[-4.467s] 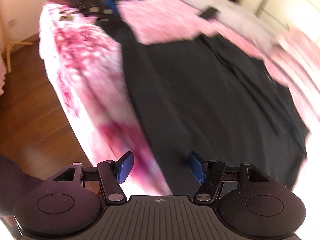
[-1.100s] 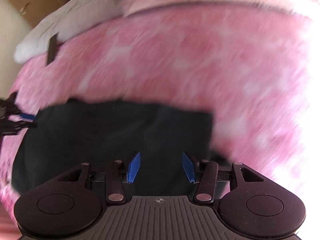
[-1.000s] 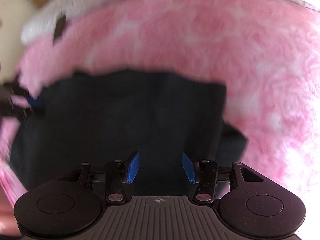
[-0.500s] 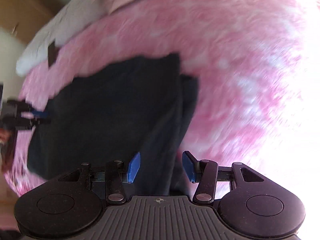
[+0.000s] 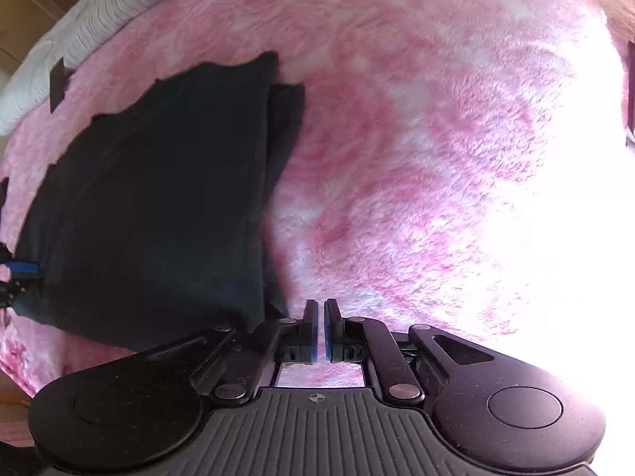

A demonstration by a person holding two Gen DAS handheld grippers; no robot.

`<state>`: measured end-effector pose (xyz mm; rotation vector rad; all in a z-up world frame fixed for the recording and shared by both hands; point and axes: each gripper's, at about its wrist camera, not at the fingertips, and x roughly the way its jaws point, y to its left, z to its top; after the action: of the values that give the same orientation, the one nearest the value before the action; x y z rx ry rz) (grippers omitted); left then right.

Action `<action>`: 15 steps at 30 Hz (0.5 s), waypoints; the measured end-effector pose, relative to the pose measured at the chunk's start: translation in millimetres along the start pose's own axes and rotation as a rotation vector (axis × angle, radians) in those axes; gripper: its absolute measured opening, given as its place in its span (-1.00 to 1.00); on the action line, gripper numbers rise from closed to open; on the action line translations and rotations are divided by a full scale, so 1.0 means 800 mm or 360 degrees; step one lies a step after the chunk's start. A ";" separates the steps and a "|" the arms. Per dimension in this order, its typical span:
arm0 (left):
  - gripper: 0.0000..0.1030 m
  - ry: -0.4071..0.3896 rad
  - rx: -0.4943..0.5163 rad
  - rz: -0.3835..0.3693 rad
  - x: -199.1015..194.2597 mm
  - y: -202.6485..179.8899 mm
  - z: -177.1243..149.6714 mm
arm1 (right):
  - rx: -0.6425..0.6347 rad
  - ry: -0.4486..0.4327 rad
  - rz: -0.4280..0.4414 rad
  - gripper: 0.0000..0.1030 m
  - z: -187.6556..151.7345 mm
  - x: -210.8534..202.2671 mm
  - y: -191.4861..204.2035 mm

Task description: Fold clothes

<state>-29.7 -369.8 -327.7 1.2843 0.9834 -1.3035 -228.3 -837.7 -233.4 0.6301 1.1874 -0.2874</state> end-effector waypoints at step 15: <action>-0.19 0.0195 0.0592 0.0478 0.025 -0.057 -0.094 | -0.0117 0.0150 -0.0046 -0.42 0.013 0.026 0.019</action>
<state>-61.0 -290.9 -359.6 1.7396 0.6123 -1.2162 -204.6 -829.3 -245.2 0.5679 1.2927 -0.2396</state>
